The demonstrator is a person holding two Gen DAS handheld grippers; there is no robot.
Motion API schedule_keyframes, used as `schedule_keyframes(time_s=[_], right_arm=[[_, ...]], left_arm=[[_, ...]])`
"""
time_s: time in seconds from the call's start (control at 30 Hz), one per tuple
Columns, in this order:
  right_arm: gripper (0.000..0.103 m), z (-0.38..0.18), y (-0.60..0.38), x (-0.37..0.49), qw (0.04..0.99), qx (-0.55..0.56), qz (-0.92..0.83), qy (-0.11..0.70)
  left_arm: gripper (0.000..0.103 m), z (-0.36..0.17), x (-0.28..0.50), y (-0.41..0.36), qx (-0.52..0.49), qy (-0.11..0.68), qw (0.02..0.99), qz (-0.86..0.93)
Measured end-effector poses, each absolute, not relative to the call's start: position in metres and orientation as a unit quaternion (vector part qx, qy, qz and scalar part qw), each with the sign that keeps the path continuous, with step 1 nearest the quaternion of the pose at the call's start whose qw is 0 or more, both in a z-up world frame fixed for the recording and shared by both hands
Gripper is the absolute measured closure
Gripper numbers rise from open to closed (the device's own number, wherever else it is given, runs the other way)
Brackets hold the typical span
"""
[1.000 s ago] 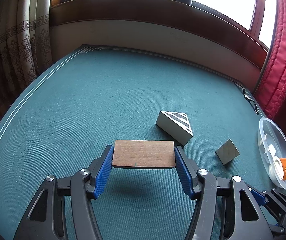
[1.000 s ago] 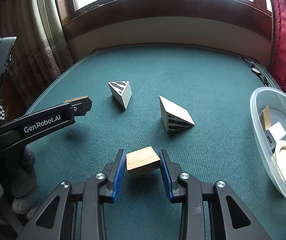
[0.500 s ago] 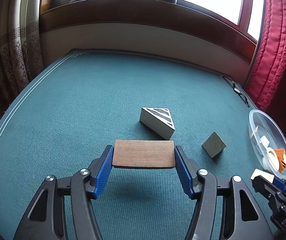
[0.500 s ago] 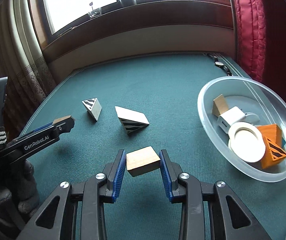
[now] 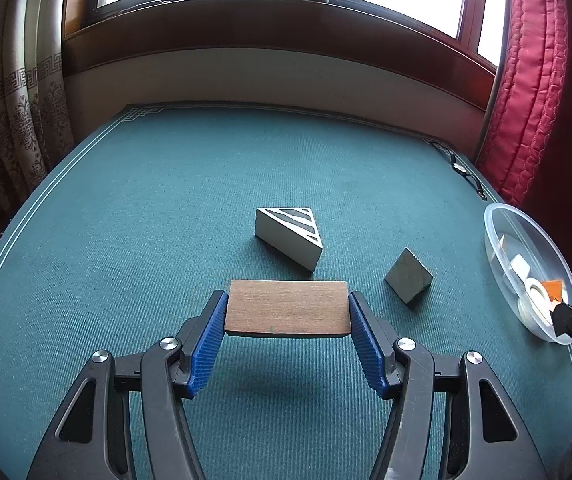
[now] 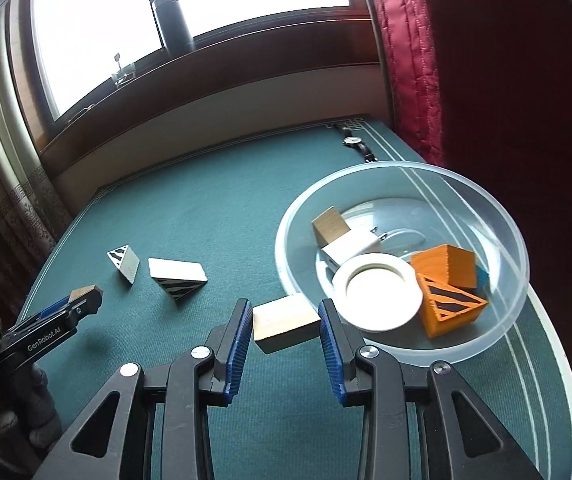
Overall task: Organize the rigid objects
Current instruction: 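Lift both held blocks and turn toward the clear bowl, then lower the wood cube into the clear bowl and open the right gripper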
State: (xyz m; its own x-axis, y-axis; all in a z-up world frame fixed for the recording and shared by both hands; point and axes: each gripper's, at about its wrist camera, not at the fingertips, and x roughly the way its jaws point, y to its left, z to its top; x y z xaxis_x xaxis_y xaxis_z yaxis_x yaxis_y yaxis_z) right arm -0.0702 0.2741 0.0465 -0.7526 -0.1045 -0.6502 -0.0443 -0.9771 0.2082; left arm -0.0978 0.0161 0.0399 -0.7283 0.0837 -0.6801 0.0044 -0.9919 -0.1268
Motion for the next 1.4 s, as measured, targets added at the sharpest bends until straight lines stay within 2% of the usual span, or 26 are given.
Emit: schedule_keyframes(time_s=[0.83,0.9,0.97,1.0,1.4], right_arm=[[0.067,0.049,0.370,-0.082,-0.124,0.317,-0.927,-0.156],[0.065,0.046,0.375,-0.083,-0.136,0.315,-0.925,-0.160],[0.048,0.043,0.381,-0.081,-0.145,0.311,-0.923,-0.172],[0.046,0.042,0.384,-0.078,-0.148,0.309,-0.922,-0.178],[0.046,0.031,0.379,-0.052,-0.155,0.313,-0.920,-0.177]], left_arm=[[0.042,0.032,-0.091,0.038,-0.375,-0.026,0.038,0.926],[0.042,0.031,-0.091,0.039,-0.376,-0.024,0.038,0.925],[0.042,0.030,-0.090,0.040,-0.378,-0.021,0.038,0.925],[0.042,0.030,-0.090,0.041,-0.378,-0.020,0.038,0.925],[0.042,0.028,-0.090,0.055,-0.393,-0.011,0.057,0.918]])
